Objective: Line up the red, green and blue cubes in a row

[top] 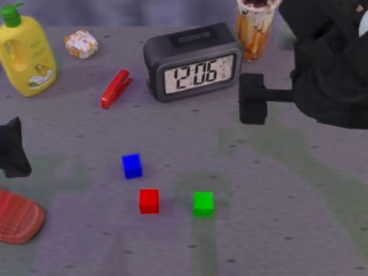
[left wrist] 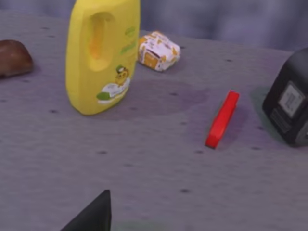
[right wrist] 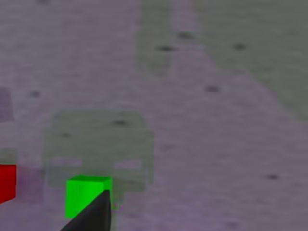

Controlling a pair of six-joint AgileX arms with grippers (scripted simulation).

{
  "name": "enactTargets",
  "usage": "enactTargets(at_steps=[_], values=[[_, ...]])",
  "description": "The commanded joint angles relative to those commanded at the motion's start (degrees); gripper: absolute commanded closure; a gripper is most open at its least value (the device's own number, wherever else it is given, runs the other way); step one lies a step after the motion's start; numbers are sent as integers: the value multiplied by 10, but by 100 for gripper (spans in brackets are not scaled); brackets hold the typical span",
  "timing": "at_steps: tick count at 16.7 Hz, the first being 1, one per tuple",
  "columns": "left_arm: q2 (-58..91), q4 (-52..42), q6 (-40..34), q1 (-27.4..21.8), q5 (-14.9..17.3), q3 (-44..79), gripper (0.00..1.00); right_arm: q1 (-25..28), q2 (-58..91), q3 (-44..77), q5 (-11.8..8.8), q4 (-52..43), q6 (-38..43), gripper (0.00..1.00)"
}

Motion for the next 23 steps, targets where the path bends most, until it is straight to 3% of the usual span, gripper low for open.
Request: enactTargets(at_steps=[4,8,11,16,20,23], values=[[244,-116,-70,-48,0,165,0,-91,-255,-196,20,114,-94,0],[471,-236,-140,-98,1,327,0,-180,-499,-402,17,233,-184,0],[618,-315,-188,-133,3,442,0,-236,-643,-536,-1,321,-240,0],[814,-414,-251,-179,3,597,0,-304,-817,-700,-47,454,-304,0],[894,-454,-277,-199,2,665,0,-330,-892,-762,-77,515,-325,0],[905,-459,-281,-202,2,675,0,-334,-900,-771,-81,524,-328,0]])
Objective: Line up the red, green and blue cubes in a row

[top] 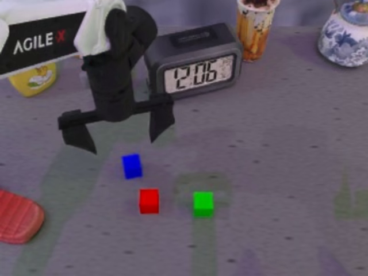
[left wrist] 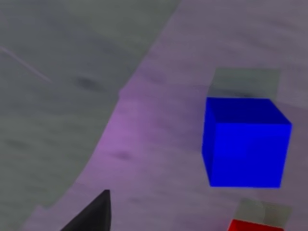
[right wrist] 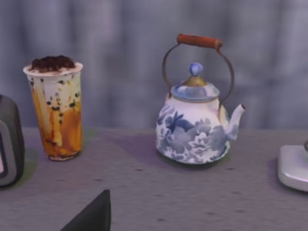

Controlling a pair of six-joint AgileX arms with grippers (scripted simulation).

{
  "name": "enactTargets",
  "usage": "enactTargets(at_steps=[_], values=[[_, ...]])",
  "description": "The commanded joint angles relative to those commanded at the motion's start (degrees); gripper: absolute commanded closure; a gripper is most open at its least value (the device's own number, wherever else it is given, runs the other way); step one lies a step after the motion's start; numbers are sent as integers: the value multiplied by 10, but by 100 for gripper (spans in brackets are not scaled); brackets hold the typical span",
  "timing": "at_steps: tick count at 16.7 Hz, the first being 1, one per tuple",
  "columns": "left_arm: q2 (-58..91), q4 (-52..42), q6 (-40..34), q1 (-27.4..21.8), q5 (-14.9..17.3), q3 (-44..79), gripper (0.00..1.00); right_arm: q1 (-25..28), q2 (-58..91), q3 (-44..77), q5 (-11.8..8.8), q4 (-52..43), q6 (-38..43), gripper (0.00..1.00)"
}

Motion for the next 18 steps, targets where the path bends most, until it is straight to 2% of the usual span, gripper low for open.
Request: enactTargets(at_steps=[5,12,17,18], values=[[5,10,1,2,0,-7,0,0,0,0,0,0,0,0],[62,148,2,1,1,-84,0,0,0,0,0,0,0,0],[65,155,2,1,1,-89,0,0,0,0,0,0,0,0],[65,155,2,1,1,-89,8,0,0,0,0,0,0,0]])
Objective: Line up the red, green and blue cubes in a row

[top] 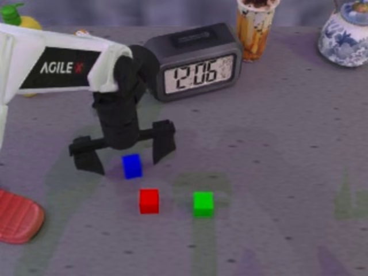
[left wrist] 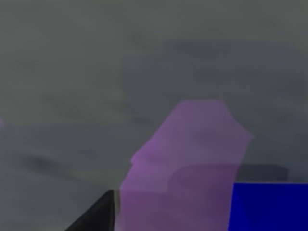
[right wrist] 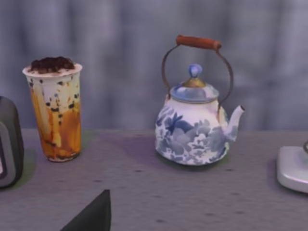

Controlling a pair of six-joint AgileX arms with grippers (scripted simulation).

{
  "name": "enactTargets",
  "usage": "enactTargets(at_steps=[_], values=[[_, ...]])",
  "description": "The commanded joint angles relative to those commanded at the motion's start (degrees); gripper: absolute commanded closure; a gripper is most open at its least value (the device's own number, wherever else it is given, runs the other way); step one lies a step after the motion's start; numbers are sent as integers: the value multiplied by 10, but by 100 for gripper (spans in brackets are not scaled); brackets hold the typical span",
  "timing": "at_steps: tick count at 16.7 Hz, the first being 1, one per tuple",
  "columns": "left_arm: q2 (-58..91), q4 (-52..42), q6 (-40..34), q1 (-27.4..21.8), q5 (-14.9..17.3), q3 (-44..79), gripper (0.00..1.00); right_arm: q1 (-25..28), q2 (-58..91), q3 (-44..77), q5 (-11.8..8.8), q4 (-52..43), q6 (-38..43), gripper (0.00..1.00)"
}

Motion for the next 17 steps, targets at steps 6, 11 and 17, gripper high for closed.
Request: enactTargets(at_steps=[6,11,17], values=[[0,0,0,0,0,0,53,0,0,0,0,0,0,0],[0,0,0,0,0,0,90,0,0,0,0,0,0,0],[0,0,0,0,0,0,100,0,0,0,0,0,0,0]])
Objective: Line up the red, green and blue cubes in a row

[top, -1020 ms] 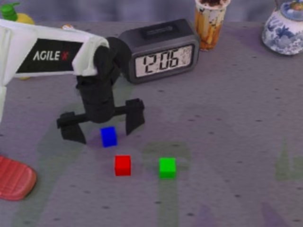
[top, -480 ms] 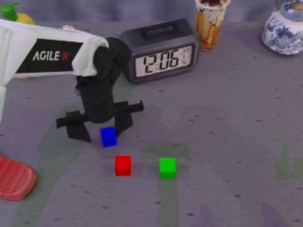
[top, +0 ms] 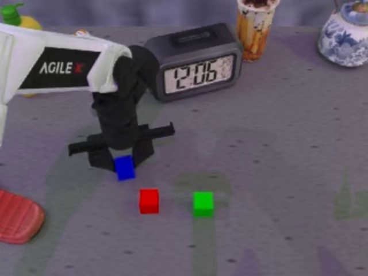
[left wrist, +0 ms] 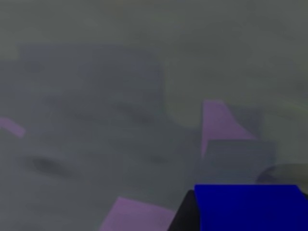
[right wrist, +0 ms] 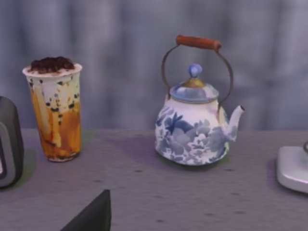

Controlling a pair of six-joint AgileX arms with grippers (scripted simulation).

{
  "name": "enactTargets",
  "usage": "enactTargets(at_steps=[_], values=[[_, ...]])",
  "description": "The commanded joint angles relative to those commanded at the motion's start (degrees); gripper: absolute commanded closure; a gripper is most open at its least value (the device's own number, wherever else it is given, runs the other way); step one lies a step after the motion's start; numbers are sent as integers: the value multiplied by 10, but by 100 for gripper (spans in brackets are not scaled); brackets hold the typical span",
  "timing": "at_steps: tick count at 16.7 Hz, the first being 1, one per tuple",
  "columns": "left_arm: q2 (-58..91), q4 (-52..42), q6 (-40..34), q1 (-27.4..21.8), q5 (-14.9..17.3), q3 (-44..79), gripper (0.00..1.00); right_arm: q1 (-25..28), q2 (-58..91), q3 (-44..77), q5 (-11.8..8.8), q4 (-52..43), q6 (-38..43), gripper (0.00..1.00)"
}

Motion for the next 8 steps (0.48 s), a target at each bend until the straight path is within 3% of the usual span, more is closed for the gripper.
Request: enactTargets(at_steps=[8], values=[[-30,-52,3,6,-7,30,100,0,0,0,0,0,0,0]])
